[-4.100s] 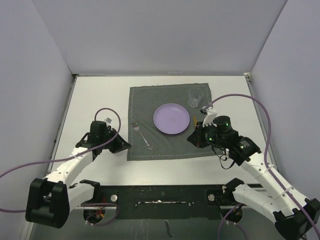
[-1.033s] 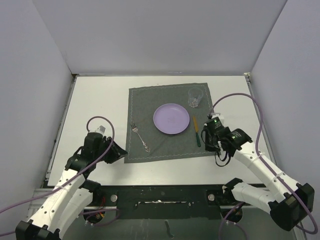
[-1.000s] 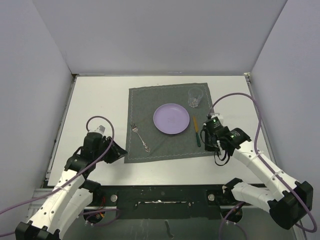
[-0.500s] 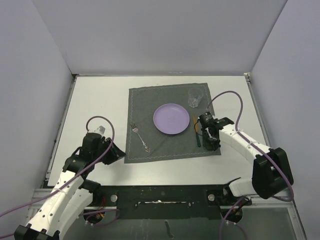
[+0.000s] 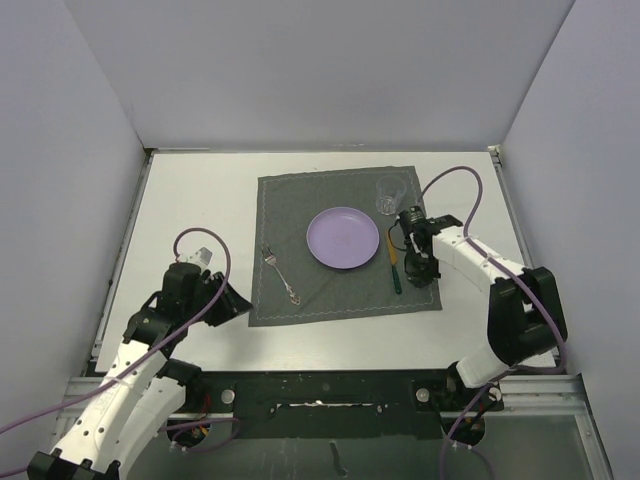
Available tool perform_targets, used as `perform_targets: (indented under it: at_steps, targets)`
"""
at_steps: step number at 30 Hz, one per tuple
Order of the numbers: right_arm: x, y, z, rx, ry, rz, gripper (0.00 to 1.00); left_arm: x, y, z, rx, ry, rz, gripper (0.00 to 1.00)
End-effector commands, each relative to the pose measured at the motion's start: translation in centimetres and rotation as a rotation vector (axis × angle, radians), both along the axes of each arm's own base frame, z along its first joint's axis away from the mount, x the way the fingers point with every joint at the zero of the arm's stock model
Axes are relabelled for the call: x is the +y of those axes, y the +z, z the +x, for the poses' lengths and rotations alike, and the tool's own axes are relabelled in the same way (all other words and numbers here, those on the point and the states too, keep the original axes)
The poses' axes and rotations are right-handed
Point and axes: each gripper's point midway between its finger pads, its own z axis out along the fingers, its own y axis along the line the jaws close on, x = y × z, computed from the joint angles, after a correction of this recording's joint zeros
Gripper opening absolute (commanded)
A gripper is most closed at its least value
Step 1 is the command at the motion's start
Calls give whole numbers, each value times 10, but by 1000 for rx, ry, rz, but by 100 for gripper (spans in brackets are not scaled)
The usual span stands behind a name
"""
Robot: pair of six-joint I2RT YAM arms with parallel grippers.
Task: Set the dinner table for one person
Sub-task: Adjust the napkin at the center of the board.
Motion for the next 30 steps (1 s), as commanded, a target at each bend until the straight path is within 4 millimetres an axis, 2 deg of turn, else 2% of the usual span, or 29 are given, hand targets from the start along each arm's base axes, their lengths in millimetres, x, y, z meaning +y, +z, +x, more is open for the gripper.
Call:
perform_targets:
  at_steps: [1,6,11,17,25,30]
  targets:
    - [-10,-2,11,10,-36,-35,0,-6,24,14,-86,-25,-30,26]
    - [-27,-17,3,59,-74,-20,0,-6,21,15,-75,-36,-20,26]
    - [-37,-16,-3,61,-93,-14,0,-8,20,16,-77,-37,-29,26]
    - [-26,-23,-6,53,-105,112,0,-10,22,17,-75,-37,-44,26]
    - [-22,-57,-16,149,-115,148,0,-10,21,13,-71,-30,-58,26]
    - [-18,-69,-16,199,-123,163,0,-10,25,13,-82,-24,-68,26]
